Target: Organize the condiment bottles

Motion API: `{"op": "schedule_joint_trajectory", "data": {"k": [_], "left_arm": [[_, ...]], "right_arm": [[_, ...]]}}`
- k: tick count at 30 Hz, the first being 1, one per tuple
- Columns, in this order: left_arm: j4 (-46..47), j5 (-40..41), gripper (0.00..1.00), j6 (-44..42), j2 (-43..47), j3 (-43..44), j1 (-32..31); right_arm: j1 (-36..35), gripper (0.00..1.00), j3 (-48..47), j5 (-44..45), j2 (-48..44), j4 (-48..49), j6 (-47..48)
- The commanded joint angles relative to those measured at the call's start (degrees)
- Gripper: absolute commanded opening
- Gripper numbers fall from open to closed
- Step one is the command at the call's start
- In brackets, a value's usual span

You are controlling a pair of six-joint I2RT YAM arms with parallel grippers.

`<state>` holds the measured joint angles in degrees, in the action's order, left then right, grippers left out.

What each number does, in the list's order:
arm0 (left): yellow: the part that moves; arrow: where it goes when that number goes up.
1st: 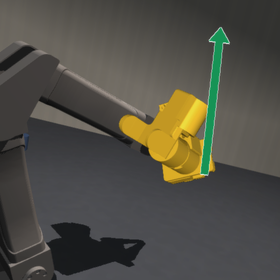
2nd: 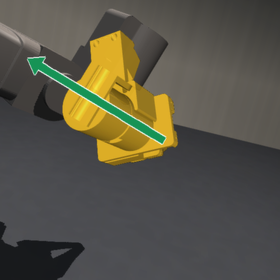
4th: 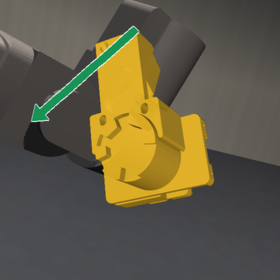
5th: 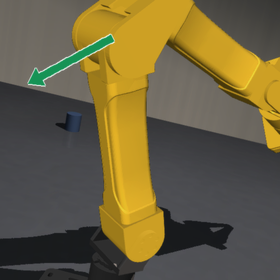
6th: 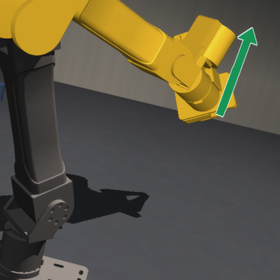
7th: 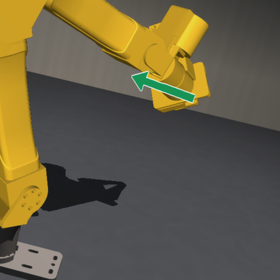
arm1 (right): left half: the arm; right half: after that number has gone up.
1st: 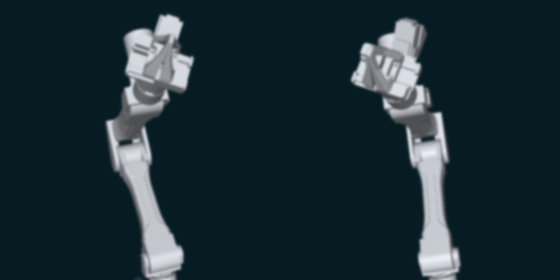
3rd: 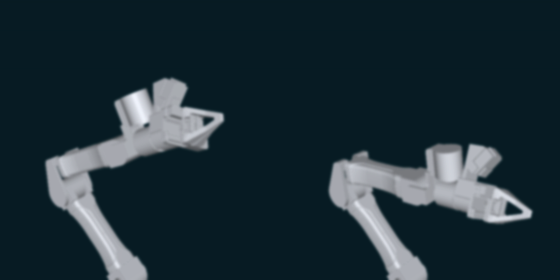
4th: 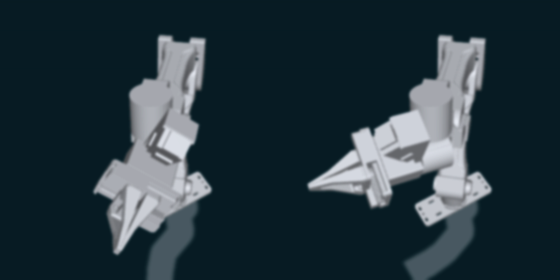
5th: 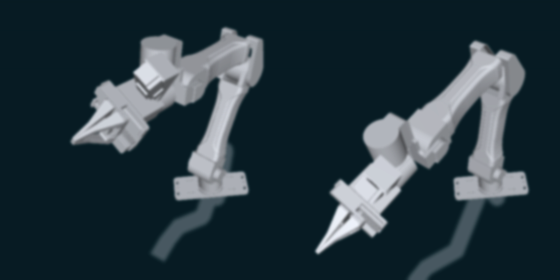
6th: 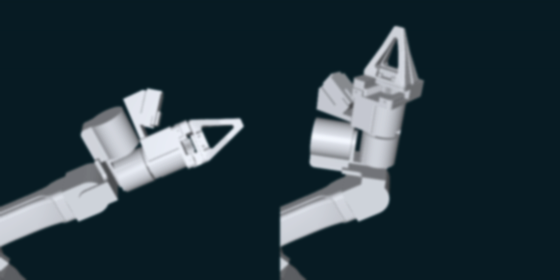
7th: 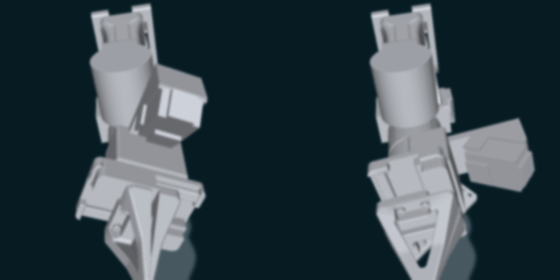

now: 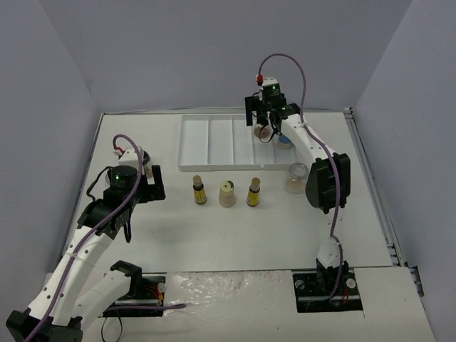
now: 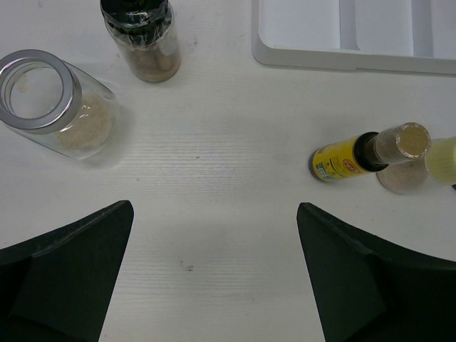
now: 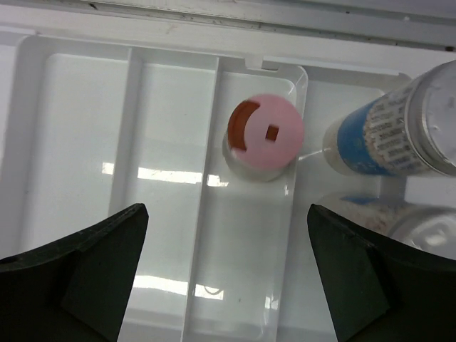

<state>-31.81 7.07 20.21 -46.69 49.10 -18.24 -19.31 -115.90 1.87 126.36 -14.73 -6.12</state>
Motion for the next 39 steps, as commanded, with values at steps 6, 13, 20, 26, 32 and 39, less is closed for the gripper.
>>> {"op": "schedule_joint_trajectory", "data": {"k": [6,13,20,26,32,39], "left_arm": [[3.3,0.0,0.97,0.5,0.7,1.5,0.6],[2.9,0.2,0.97,-0.7,0.8,1.9,0.6],[2.9,0.0,0.97,-2.0,1.8,1.8,0.5],[3.0,0.0,0.97,-2.0,1.1,1.8,0.5],[2.9,0.0,0.97,-2.0,1.2,1.5,0.6],[3.0,0.0,0.97,-2.0,1.2,1.6,0.6]], "right_arm": [[-10.6,0.91,16.3,-6.8,-25.3,3.6,8.8],[-16.6,0.91,32.2,-10.8,-31.6,4.7,12.3],[-19.9,0.91,42.2,-16.3,-32.9,5.2,15.4],[-22.7,0.91,44.2,-17.9,-31.7,6.7,16.9],[-23.8,0.9,44.5,-18.7,-29.6,8.8,16.5],[-24.3,0.84,44.9,-16.8,-26.3,9.8,16.1]]}}
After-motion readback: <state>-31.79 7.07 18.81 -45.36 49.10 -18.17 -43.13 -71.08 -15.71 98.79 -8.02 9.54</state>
